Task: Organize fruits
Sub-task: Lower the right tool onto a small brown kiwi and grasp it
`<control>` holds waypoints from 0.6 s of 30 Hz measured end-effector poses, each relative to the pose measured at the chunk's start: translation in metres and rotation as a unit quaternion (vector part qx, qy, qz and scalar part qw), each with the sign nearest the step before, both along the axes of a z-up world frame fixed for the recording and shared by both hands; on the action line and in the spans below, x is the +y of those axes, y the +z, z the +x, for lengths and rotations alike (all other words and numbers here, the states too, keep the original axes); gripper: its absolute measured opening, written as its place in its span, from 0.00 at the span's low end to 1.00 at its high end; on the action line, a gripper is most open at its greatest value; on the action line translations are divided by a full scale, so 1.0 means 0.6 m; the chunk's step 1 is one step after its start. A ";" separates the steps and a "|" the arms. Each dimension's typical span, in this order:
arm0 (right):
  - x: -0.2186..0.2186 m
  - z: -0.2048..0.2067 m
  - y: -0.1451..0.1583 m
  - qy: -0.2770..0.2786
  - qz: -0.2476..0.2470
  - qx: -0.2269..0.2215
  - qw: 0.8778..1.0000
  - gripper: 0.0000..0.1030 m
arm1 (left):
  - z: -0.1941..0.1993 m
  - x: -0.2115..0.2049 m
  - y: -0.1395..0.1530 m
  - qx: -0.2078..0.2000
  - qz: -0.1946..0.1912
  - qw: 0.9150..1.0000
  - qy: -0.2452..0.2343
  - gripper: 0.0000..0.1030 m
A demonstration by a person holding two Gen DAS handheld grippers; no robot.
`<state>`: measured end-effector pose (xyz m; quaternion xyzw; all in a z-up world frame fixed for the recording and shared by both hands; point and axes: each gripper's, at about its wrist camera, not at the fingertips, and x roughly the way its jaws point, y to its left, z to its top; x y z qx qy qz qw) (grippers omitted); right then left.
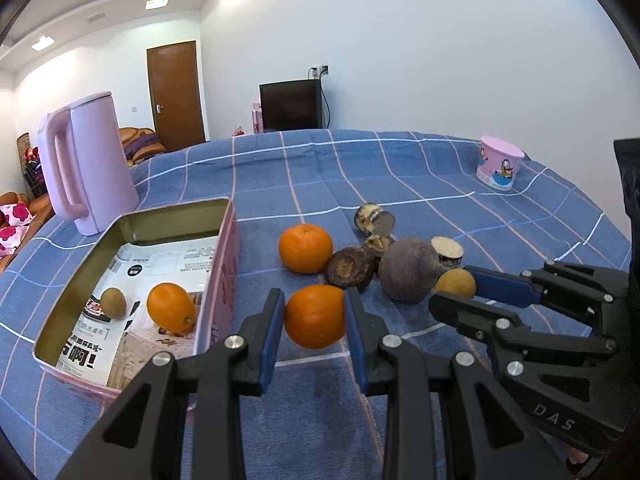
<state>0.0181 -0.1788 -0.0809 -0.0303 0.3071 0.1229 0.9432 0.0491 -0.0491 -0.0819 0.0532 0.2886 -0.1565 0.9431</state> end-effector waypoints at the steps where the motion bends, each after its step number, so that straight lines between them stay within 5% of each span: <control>1: -0.001 -0.002 0.001 -0.001 0.000 -0.002 1.000 0.29 | -0.002 0.000 0.001 -0.002 0.000 1.000 0.001 0.31; 18: 0.000 -0.029 0.013 -0.006 -0.003 -0.052 0.999 0.29 | -0.018 0.006 0.008 -0.037 0.001 0.999 0.013 0.31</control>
